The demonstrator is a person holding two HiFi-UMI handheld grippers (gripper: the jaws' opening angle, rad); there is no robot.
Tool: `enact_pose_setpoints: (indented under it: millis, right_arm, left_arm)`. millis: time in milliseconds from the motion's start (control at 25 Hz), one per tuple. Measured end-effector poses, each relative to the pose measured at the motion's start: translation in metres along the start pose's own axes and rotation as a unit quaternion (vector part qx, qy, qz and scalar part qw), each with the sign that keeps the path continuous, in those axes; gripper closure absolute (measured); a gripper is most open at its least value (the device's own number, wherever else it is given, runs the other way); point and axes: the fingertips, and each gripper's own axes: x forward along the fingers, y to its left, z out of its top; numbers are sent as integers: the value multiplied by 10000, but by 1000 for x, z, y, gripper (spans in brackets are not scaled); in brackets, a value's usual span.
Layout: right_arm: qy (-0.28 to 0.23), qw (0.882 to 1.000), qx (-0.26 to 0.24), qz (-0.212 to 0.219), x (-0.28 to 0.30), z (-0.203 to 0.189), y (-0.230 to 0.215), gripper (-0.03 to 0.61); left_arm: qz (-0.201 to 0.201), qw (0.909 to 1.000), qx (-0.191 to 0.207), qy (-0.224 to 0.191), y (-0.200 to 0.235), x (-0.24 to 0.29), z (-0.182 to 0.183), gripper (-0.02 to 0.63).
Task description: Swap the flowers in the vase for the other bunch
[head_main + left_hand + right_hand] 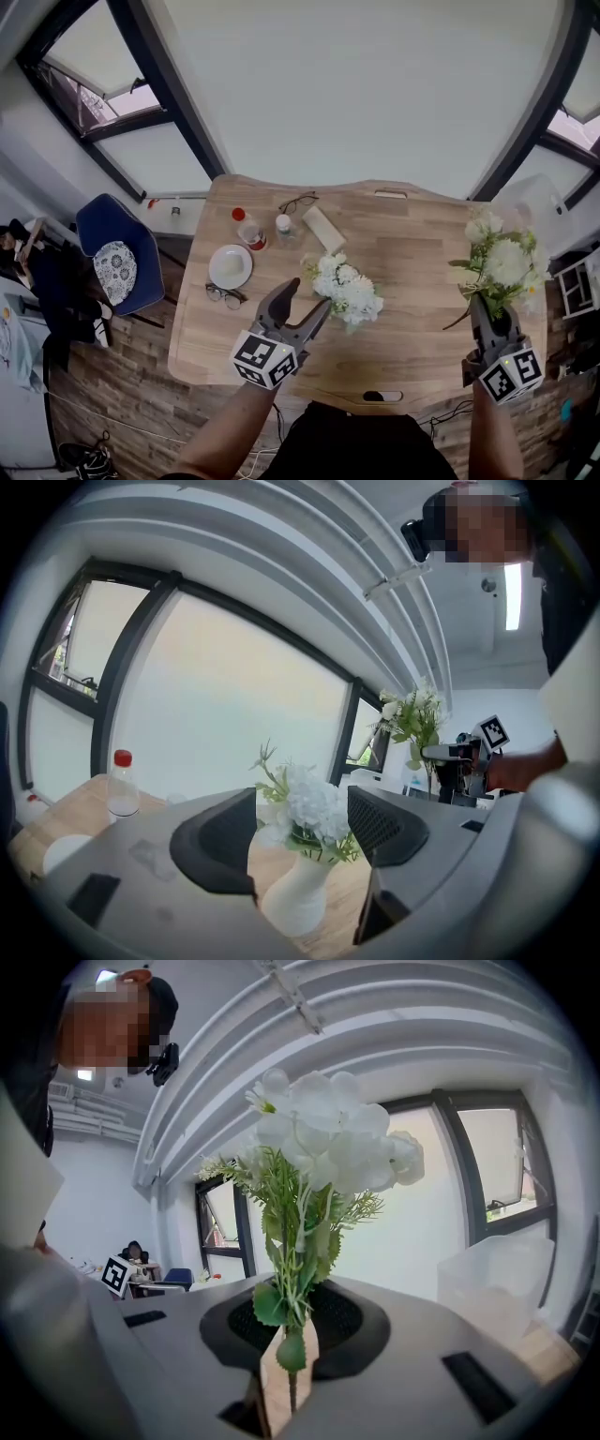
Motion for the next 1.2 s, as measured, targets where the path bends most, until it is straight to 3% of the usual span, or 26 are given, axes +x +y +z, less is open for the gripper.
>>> enact_pose_setpoints:
  millis: [320,560,720,840,960,1200]
  right_arm:
    - [111,9998,113,157,12,-12,-4,502]
    - [165,9996,172,133,13,-19,-12,502]
    - [211,9994,164,198,15,-23,-7,502]
    - [243,9993,134,241,17,-25,-4,502]
    - [251,9993,88,278,16,-23,-1,502]
    - [263,9991,52,314,16,-21,3,502]
  left_arm:
    - [87,9997,-200,127,0,19,-10,330]
    - [94,9996,-281,-23,2,24,-6,340]
    - [120,9994,-258,-214,2,23,0,503]
    - [39,9993,-282,-224,0,26,-2,557]
    - [-40,9990,-342,-271,-5,27,0,592]
    - [-152,9983,-257,-493,-15,28,20,603]
